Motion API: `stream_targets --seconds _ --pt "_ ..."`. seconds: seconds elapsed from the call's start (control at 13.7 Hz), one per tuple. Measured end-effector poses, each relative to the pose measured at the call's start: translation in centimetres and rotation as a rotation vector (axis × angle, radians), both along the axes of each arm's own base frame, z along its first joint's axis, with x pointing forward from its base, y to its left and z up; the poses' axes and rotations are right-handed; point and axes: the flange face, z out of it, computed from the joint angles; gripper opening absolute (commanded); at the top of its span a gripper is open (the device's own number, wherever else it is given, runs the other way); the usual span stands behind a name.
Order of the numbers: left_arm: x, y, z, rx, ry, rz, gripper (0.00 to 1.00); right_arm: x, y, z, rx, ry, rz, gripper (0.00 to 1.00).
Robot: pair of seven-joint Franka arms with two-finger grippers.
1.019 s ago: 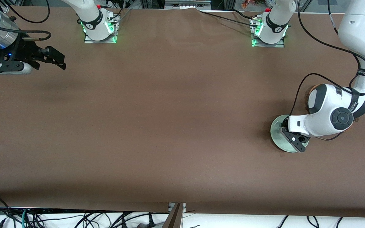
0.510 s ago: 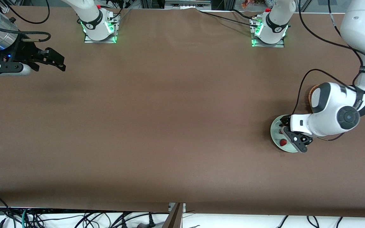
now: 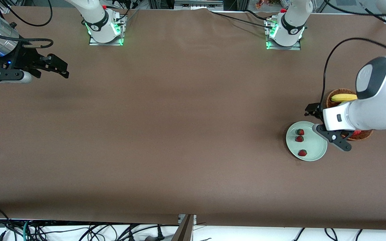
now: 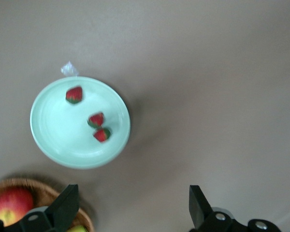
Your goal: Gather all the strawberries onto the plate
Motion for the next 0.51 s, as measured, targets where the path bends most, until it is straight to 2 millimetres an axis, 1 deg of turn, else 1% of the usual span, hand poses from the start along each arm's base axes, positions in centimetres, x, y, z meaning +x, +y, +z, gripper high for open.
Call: stream_targets --seconds 0.15,0.22,0.36,0.44,0.51 --pt "-1.0 -1.5 4.8 0.04 -0.022 0.1 1.0 0.1 -0.2 0.0 0.0 -0.004 -0.003 0.99" --pt "-1.5 -1.6 7.2 0.053 -0.043 0.13 1.0 0.1 -0.3 0.0 0.0 -0.005 -0.005 0.99" --pt "-2.3 -0.8 11.5 0.078 -0.11 0.19 1.0 0.3 -0.6 -0.2 -0.01 -0.003 -0.009 0.99" --pt "-2.8 0.2 13.2 0.104 -0.143 0.24 1.0 0.4 -0.8 -0.3 -0.014 -0.002 -0.013 0.99" --pt "-3.3 1.2 14.6 0.12 -0.166 0.289 1.0 0.5 -1.1 -0.5 -0.015 -0.001 -0.016 0.99"
